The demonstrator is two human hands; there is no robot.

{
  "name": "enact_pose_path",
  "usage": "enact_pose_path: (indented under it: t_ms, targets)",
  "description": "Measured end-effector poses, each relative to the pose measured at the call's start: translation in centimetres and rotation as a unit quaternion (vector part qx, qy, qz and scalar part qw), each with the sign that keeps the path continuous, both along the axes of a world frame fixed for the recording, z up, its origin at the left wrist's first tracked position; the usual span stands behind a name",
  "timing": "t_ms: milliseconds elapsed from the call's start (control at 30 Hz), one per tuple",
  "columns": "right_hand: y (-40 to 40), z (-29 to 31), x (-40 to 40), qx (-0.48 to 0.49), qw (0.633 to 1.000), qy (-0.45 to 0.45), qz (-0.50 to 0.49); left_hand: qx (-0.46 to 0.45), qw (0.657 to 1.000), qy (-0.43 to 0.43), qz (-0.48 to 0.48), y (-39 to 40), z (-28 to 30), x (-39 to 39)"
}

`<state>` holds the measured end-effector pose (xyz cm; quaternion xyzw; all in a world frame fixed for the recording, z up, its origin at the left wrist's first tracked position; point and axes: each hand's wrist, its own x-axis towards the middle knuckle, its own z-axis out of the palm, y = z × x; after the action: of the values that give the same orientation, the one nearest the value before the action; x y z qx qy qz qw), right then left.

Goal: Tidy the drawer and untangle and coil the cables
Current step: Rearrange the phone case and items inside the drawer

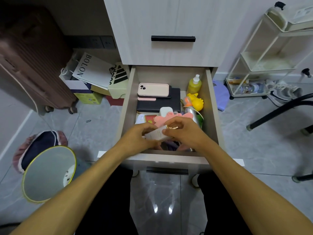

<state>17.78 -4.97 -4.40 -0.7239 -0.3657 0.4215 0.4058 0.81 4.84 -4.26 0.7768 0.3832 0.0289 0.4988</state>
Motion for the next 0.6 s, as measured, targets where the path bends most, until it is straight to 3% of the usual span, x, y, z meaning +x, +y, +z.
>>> enact_pose_path:
  t_ms: [267, 433, 600]
  targets:
    - [-2.1, 1.2, 3.6, 0.023, 0.98, -0.139, -0.143, 0.103, 0.993, 0.057, 0.006, 2.5, -1.7, 5.3]
    - [-1.8, 2.4, 7.4, 0.053, 0.953, -0.286, -0.083, 0.185, 0.977, 0.044, -0.101, 5.3, -1.3, 12.3]
    - [-0.5, 2.6, 11.4, 0.044, 0.925, -0.377, -0.006, 0.258, 0.935, 0.085, -0.228, 7.5, -2.0, 19.0]
